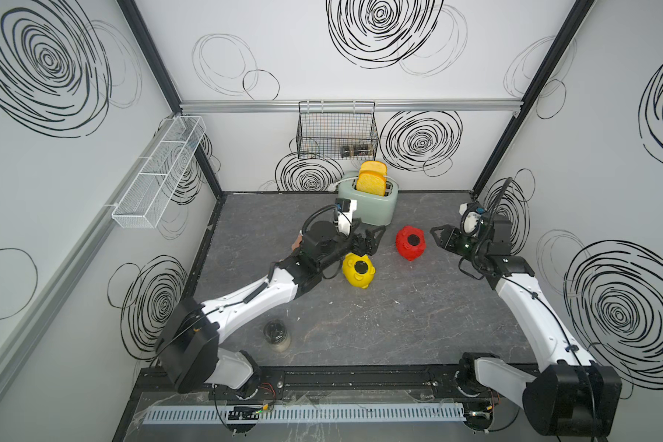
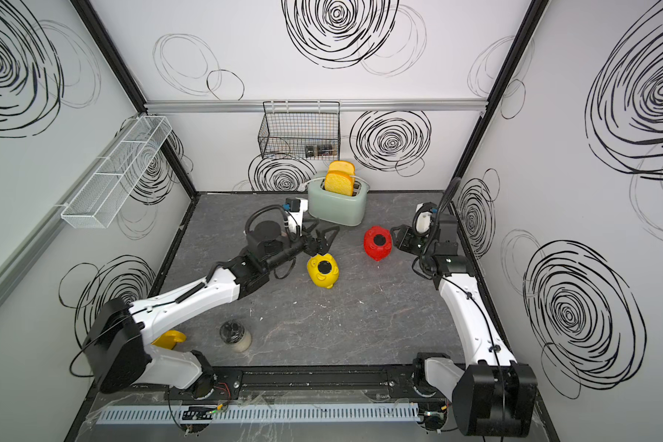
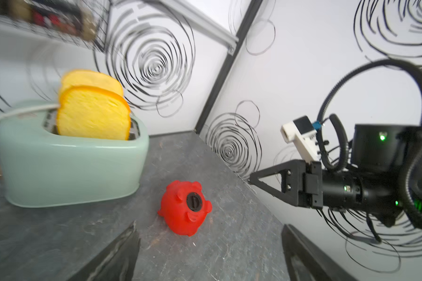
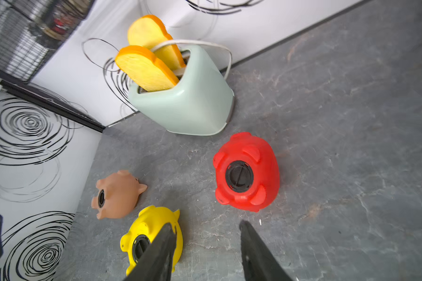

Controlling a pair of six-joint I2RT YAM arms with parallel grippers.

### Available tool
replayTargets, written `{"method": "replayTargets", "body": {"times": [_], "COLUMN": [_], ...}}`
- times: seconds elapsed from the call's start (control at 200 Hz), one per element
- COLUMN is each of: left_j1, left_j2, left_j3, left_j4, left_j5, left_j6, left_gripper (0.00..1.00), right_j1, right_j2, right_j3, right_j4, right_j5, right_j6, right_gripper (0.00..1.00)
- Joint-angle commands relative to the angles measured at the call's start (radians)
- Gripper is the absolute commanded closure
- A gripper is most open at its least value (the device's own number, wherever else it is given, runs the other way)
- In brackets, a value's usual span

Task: Close piggy banks
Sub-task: Hold the piggy bank at the center of the board, then reset both arms

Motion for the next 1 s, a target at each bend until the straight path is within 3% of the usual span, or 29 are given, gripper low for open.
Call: {"method": "replayTargets", "body": {"times": [0.0,0.16,0.22,0.305,0.45,0.58,0.996], "left_j1": [0.003,0.029,0.058,0.113,0.176,0.187,0.338], "left_j2": [-0.153,-0.371,-0.453,-0.569,-0.713,-0.733,-0.716], "left_j3": [-0.081,-0.226,-0.311,-0.449,-0.656,-0.734,-0.859], "left_j4": [0.002,-0.082,-0.051,-0.008,0.095,0.165,0.272], "left_j5": [-0.177,-0.405,-0.454,-0.510,-0.629,-0.745,-0.753], "left_j6": [0.108,0.199,0.234,0.243,0.248,0.292,0.274], "left_gripper": [0.05,0.01,0.00,0.03,0.04,0.04,0.04], "right_j1": [-0.016,-0.023,-0.025,-0.027,-0.035,-0.038,-0.055], "right_j2": [-0.080,-0.196,-0.241,-0.302,-0.384,-0.421,-0.372], "right_j3": [-0.079,-0.220,-0.270,-0.348,-0.469,-0.536,-0.678], "right_j4": [0.243,0.382,0.398,0.434,0.521,0.570,0.743], "right_j5": [-0.014,0.107,0.195,0.296,0.372,0.402,0.429], "right_j6": [-0.011,-0.056,-0.051,-0.035,-0.058,-0.091,-0.161], "right_gripper": [0.49,0.38,0.16,0.04,0.01,0.00,0.01]}}
